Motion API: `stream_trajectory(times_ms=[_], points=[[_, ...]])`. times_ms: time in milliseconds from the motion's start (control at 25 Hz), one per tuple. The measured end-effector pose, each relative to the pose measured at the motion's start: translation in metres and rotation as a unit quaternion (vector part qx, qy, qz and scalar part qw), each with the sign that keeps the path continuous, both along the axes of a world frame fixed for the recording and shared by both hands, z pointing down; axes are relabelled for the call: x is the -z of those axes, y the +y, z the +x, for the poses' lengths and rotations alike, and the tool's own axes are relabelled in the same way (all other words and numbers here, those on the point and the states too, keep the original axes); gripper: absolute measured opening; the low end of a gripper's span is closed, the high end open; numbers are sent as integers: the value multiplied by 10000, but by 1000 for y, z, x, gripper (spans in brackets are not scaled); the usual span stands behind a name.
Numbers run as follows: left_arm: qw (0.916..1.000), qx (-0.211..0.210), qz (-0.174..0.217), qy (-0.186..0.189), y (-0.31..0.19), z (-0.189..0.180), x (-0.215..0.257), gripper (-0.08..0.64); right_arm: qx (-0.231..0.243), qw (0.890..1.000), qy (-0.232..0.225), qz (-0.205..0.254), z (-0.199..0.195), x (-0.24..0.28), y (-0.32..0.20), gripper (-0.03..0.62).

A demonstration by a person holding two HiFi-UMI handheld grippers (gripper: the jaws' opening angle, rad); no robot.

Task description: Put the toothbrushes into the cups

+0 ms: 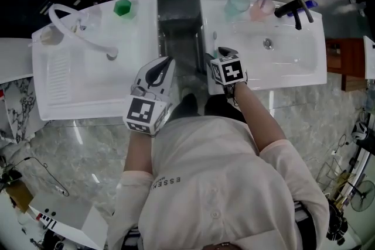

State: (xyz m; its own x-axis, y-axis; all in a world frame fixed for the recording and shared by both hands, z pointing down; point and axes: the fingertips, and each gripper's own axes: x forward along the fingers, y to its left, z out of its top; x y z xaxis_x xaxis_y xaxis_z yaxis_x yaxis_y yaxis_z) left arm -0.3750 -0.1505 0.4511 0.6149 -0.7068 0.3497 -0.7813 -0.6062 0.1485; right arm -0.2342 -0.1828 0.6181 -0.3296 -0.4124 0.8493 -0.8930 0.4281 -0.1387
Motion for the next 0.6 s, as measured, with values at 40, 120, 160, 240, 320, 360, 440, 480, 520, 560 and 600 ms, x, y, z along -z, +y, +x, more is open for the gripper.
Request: stream_trajectory(times_ms=[40, 120, 160, 240, 320, 360, 440, 480, 520, 560, 600], points=[[10000, -5, -23, -13, 0, -2, -2, 2, 2, 10000, 79, -5, 0, -1, -1, 239], [10000, 17, -46, -15, -1, -7, -4, 2, -19, 9999, 151, -37, 0, -1, -4, 229], [10000, 43, -35, 12, -3, -10, -4, 2, -31, 9999, 155, -64, -1, -1, -4, 228], [9999, 91, -25, 75, -5, -14, -3, 2, -90, 9998, 148, -127, 0, -1, -4, 219], [9999, 111, -12, 118, -7, -17, -3, 2, -188, 9996, 172, -154, 2, 0, -5, 204], [9999, 109, -12, 124, -7, -18, -3, 2, -246, 9994, 186, -141, 4, 0, -7, 190], [9999, 94, -5, 114, -8, -18, -3, 2, -337, 9991, 258, -55, 9, -1, -10, 51], [9999, 85, 16, 107, -8, -18, -3, 2, -323, 9991, 291, -16, 12, -1, -11, 49], [9999, 73, 44, 96, -9, -17, -2, 2, -281, 9991, 310, 1, 13, -1, -10, 49], [9999, 61, 66, 77, -9, -17, -2, 2, -236, 9992, 314, 4, 14, -1, -10, 48], [9999, 53, 73, 56, -9, -18, -2, 2, -197, 9994, 301, -2, 14, -2, -10, 48]])
